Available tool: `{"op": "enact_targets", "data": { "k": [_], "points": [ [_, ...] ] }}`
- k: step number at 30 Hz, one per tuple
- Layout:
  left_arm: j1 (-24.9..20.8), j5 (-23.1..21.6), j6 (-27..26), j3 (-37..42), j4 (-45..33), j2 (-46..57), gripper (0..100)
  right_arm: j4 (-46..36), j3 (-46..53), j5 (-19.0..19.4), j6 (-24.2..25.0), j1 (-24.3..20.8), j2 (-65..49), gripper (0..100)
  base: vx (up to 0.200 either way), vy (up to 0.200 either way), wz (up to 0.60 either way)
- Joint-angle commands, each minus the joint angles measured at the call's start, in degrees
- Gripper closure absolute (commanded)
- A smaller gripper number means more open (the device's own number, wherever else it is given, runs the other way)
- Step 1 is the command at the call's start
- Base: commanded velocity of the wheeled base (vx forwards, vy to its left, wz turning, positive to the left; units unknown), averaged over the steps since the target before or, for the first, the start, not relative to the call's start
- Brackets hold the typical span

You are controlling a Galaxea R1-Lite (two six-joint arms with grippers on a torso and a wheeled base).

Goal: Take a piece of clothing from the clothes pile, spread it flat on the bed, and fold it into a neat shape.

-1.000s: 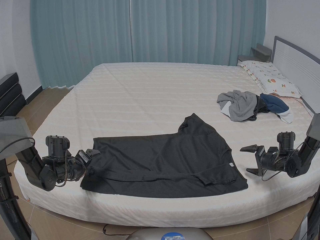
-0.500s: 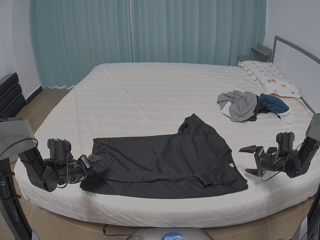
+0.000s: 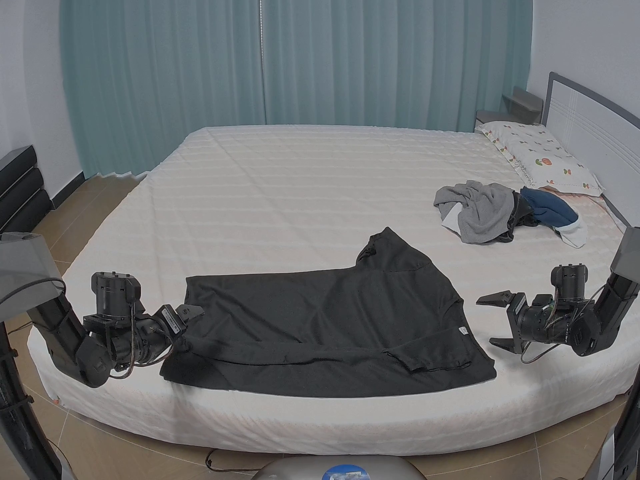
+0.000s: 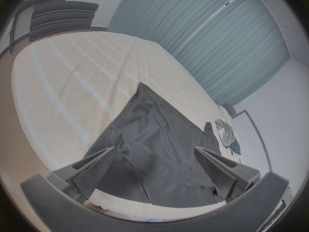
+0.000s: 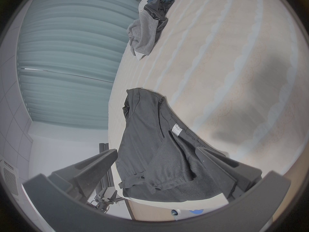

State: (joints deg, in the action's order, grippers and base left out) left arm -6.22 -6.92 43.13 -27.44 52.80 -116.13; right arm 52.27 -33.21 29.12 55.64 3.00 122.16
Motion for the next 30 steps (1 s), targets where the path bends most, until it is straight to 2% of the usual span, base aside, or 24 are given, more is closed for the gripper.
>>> {"op": "enact_targets", "data": {
  "k": [1, 10, 17, 24, 30],
  "points": [
    [-2.2, -0.6, 0.3, 1.0, -0.1, -0.8, 0, 0.0, 0.1, 0.0, 0.0, 0.0, -0.2, 0, 0.000, 0.000, 0.00],
    [-2.8, -0.5, 0.2, -1.8, 0.3, -9.6, 0, 0.0, 0.0, 0.0, 0.0, 0.0, 0.2, 0, 0.000, 0.000, 0.00],
    [-1.4, 0.1, 0.8, -5.7, 0.6, -11.4, 0, 0.0, 0.0, 0.0, 0.0, 0.0, 0.3, 0, 0.000, 0.000, 0.00],
    [4.5, 0.3, 4.6, -10.4, 0.7, -11.6, 0, 0.0, 0.0, 0.0, -0.1, 0.0, 0.3, 0, 0.000, 0.000, 0.00],
    [6.4, 0.2, 8.0, -11.3, 0.8, -10.9, 0, 0.0, 0.0, 0.0, -0.1, 0.0, 0.4, 0, 0.000, 0.000, 0.00]
  ]
}}
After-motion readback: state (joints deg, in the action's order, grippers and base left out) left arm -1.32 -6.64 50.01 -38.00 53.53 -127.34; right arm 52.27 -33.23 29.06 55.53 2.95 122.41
